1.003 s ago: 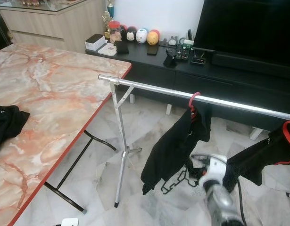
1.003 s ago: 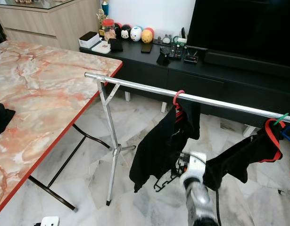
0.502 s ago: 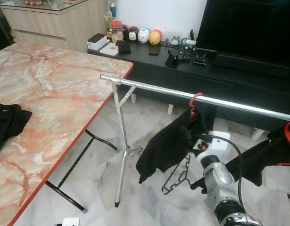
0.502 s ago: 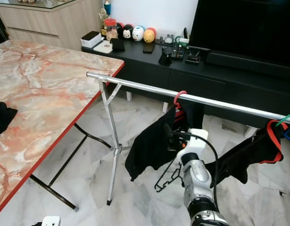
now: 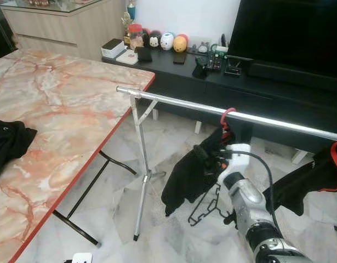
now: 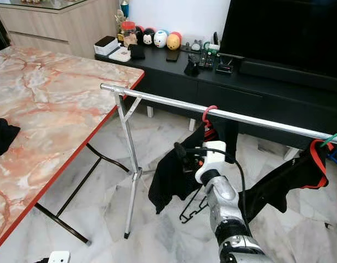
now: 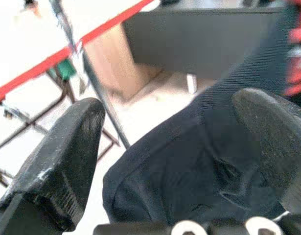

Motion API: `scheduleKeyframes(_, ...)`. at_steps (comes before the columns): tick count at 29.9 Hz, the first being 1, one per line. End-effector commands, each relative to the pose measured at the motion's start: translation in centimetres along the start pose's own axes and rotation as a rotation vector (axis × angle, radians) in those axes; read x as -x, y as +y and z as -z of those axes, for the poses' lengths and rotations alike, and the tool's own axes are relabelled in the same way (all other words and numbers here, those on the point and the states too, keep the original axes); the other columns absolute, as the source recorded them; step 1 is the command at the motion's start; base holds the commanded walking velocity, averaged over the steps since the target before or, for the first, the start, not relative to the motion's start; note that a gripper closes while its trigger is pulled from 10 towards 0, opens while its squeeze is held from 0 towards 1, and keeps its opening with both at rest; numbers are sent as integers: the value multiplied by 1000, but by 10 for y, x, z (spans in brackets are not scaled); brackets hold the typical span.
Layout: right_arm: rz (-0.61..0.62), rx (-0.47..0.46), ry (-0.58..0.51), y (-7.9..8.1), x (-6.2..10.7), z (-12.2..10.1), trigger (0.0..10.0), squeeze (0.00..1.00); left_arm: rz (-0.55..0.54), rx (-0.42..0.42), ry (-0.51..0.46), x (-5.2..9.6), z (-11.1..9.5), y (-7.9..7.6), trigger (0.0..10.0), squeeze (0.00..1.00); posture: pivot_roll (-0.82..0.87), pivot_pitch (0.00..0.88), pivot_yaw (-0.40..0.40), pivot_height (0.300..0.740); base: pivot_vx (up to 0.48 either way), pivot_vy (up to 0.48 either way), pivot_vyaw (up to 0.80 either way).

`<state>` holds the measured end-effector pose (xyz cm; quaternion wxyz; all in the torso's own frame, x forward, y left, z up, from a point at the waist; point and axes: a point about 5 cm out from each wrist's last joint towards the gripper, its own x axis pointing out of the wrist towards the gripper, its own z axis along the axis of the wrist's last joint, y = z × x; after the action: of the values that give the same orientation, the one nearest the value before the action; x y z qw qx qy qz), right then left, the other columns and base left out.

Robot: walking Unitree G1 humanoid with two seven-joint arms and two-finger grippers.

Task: Hang hanger

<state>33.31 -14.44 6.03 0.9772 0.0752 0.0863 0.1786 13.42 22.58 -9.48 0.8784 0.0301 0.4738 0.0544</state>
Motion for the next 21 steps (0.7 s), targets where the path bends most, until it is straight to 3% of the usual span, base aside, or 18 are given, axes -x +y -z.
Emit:
scheduleKeyframes(1,24,9,48,-2,-2,3,10000,0,-3,-13,22,1,4,3,10000,0,-7,9,-1,740,0,0,0)
scheduleKeyframes(4,23,-80,79,-1,-7,1,10000,0,-2,-13,21,1,4,3,10000,0,-8,12,1,740,0,0,0)
scheduleKeyframes(7,108,-33,188,0,-17,-2,10000,0,-2,-17,21,1,3,3,10000,0,-12,15,4,740,0,0,0)
scheduleKeyframes(10,201,-39,216,-1,-23,-9,10000,0,-3,-18,20,1,3,3,10000,0,-18,15,6,740,0,0,0)
scheduleKeyframes(21,165,-39,209,24,-44,-30,10000,0,-8,-18,15,0,2,3,10000,0,-18,19,2,740,0,0,0)
